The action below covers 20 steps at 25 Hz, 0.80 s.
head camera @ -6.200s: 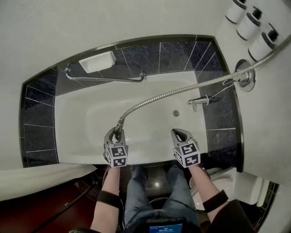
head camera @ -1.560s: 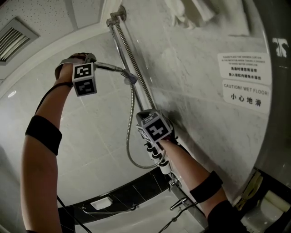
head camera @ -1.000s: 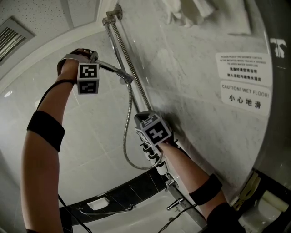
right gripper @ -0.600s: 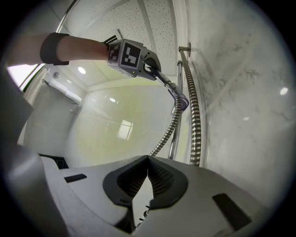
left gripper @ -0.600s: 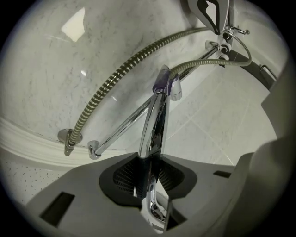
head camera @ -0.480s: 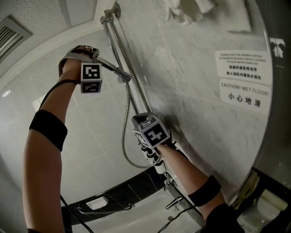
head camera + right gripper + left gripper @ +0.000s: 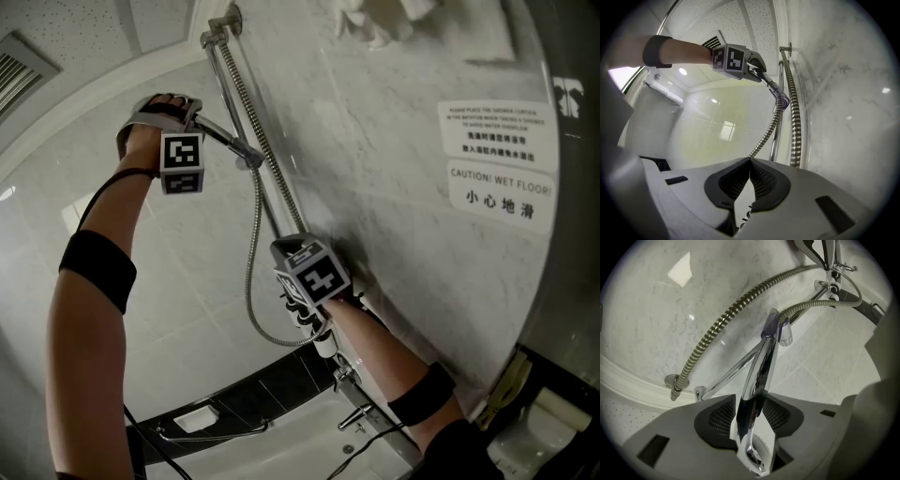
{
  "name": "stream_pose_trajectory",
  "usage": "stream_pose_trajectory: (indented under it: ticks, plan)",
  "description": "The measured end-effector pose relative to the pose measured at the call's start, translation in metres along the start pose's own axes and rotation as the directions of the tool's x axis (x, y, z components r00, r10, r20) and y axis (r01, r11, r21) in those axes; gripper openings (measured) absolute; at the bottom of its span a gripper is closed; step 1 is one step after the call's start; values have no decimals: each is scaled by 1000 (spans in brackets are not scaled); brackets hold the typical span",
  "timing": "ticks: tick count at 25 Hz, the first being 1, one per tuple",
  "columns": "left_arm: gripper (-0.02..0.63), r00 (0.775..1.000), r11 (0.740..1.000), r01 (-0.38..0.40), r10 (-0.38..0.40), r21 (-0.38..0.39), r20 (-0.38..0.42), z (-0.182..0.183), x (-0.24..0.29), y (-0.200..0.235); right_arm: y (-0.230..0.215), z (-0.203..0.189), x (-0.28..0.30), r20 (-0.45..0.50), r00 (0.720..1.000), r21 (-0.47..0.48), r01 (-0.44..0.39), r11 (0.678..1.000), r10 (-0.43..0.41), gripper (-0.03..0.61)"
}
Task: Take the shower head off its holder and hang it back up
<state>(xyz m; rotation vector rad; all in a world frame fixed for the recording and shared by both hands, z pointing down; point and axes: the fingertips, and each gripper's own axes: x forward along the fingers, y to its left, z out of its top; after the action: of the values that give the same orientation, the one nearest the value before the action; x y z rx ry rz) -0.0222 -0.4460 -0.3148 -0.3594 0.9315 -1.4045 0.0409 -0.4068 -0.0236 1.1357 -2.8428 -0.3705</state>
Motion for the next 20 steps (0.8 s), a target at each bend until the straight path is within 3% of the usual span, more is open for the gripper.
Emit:
stream_pose_trajectory:
  ticks: [2, 6, 13, 20]
  plan:
    - [219, 1000, 1000, -8, 8, -11, 20, 7, -9, 2, 2, -1, 2, -2, 1000, 3, -4, 1000, 4, 25]
    - [253, 999, 1000, 3, -2, -31, 40, 11, -17, 2, 4, -1, 4, -3, 1000, 6, -9, 1000, 9, 25]
    - [256, 998, 999, -18, 20, -40, 55, 6, -31, -11, 12, -11, 5, -17, 1000, 23, -15, 1000, 15, 25]
    - [264, 995, 990, 9, 6, -142, 104, 0, -69, -22, 14, -28, 1, -34, 999, 50, -14, 999, 16, 25]
